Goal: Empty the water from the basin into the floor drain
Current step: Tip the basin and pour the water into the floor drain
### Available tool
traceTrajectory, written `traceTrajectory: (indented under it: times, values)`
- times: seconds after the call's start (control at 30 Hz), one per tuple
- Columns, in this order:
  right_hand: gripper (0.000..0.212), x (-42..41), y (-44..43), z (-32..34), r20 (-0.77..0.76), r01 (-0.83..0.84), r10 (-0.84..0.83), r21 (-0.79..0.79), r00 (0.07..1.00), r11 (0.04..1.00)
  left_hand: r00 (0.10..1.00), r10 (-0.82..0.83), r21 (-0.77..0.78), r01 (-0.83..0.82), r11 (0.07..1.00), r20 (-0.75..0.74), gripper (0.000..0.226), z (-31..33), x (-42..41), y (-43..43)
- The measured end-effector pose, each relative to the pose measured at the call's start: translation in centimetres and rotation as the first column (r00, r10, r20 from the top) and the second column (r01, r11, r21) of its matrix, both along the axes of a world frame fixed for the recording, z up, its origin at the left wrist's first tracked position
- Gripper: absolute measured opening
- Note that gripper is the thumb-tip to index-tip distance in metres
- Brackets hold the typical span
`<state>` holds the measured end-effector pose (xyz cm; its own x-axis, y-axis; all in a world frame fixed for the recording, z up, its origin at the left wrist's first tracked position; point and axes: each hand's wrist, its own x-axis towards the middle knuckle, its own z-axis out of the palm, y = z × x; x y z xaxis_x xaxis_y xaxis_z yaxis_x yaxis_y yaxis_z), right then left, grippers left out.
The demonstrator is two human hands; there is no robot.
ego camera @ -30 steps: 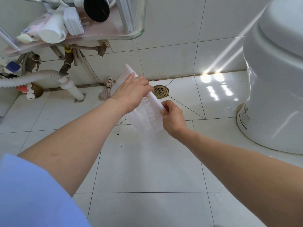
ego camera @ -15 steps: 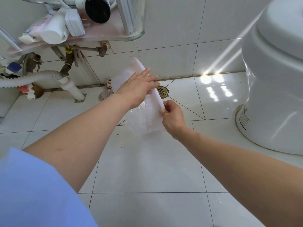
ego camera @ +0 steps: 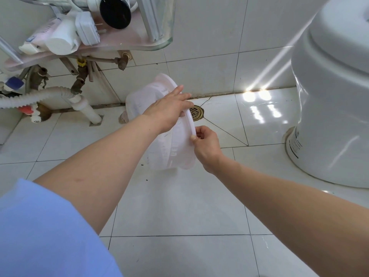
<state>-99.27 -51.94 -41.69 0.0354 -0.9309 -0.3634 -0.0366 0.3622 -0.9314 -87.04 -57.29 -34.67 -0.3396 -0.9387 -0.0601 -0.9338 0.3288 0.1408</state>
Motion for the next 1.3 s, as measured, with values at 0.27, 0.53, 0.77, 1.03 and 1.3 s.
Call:
traceTrajectory:
  times: [0.27, 0.53, 0.77, 1.03, 1.3]
  values:
    - [0.014, -0.1, 0.4, -0.1, 0.058, 0.031, -0.037, 0.095, 0.998, 0.995, 0.998, -0.054, 0.104, 0.052, 0.993, 0.017, 0.043, -0.3, -1.2, -0.8]
    - [0.014, -0.2, 1.0, 0.1, 0.085, 0.022, -0.037, 0.163, 0.996, 0.986, 0.994, -0.103, 0.111, 0.105, 0.988, -0.016, 0.038, -0.1, -1.7, -0.4]
    - [0.016, -0.3, 1.1, -0.1, 0.087, -0.008, -0.007, 0.169, 0.996, 0.985, 0.992, -0.128, 0.118, 0.126, 0.985, 0.015, 0.036, -0.2, -1.5, -0.1]
    - [0.022, -0.4, 0.9, -1.0, 0.132, -0.02, -0.009, 0.217, 0.991, 0.976, 0.983, -0.171, 0.135, 0.162, 0.978, 0.066, 0.036, -0.2, -2.1, 0.2]
    - [0.021, 0.3, 1.1, -1.3, 0.164, -0.052, 0.012, 0.244, 0.986, 0.968, 0.978, -0.19, 0.152, 0.176, 0.973, 0.081, 0.035, -0.5, -1.6, 0.2]
